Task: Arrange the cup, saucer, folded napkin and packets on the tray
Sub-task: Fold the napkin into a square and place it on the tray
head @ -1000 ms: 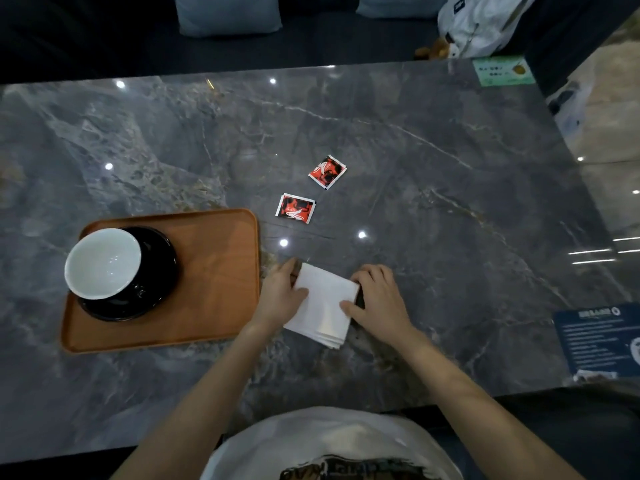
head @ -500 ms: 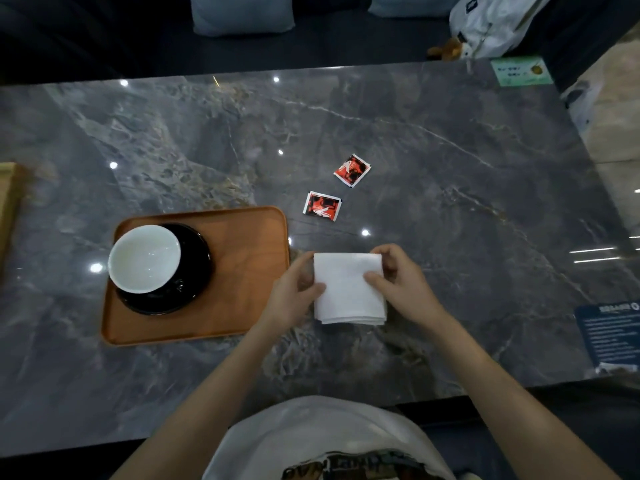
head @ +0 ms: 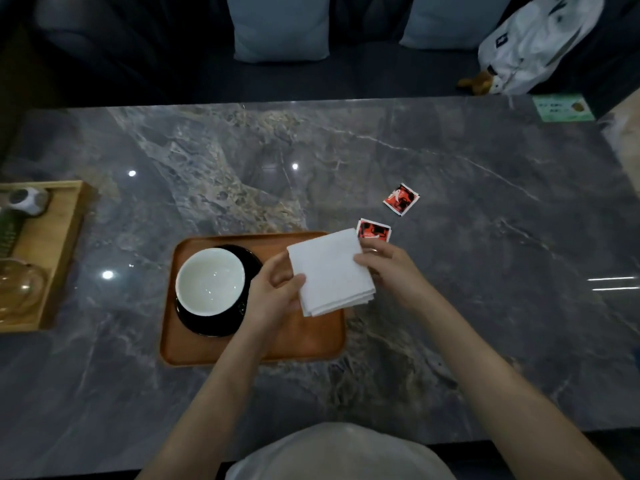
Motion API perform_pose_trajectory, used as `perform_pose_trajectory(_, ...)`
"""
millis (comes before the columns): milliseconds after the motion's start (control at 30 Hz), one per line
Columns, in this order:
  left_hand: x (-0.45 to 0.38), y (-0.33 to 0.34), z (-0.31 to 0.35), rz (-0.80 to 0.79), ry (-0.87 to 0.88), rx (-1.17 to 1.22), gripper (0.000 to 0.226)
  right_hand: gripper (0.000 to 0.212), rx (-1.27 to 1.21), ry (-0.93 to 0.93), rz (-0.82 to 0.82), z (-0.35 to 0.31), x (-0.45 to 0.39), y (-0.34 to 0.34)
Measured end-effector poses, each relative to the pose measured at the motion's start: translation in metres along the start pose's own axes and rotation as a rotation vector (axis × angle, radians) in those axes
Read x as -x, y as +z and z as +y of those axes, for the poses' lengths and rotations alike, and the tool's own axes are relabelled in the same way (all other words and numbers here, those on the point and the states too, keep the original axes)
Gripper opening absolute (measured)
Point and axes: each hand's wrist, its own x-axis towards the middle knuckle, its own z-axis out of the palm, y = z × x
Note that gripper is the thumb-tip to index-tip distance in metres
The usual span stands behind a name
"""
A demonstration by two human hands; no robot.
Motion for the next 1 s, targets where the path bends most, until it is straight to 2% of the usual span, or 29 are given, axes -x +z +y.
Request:
perform_pose_trajectory(133, -0.003, 0.002, -0.012, 0.128, -0.122, 0.195, 0.035, 0.025, 0.355, -0.133, -0.043, -0.017, -0.031, 0.022)
perform_pose_trajectory(233, -0.004, 0.007, -0.022, 0.193, -0.212, 0.263, 0.028, 0.021, 0.529, -0.168, -0.101, -0.026, -0.059, 0.035)
perform_pose_trajectory(367, -0.016, 0.011, -0.031, 0.259, -0.357, 0.349, 0.008, 0.021, 0.746, -0.201, -0.138, -0.028, -0.087, 0.051)
perform_pose_trajectory(433, -0.020, 0.011, -0.034, 0.263, -0.392, 0.376, 0.007, 0.023, 0.823, -0.184, -0.174, -0.027, -0.095, 0.057)
perform_pose_trajectory(567, -0.018, 0.012, -0.040, 0.236, -0.435, 0.404, 0.021, 0.024, 0.928, -0.153, -0.227, -0.023, -0.103, 0.067)
perform_pose_trajectory(667, -0.018, 0.012, -0.041, 0.263, -0.450, 0.426, 0.013, 0.025, 1.007, -0.164, -0.246, -0.019, -0.105, 0.073)
perform_pose_trajectory(733, -0.019, 0.011, -0.042, 0.271, -0.449, 0.419, 0.009, 0.026, 1.033, -0.185, -0.234, -0.017, -0.105, 0.075)
perform_pose_trajectory(800, -0.021, 0.010, -0.043, 0.280, -0.451, 0.403, 0.017, 0.026, 1.050, -0.214, -0.207, -0.014, -0.105, 0.077)
perform_pose_trajectory(1000, -0.022, 0.008, -0.048, 0.310, -0.472, 0.326, 0.023, 0.020, 1.112, -0.363, -0.002, -0.003, -0.101, 0.083)
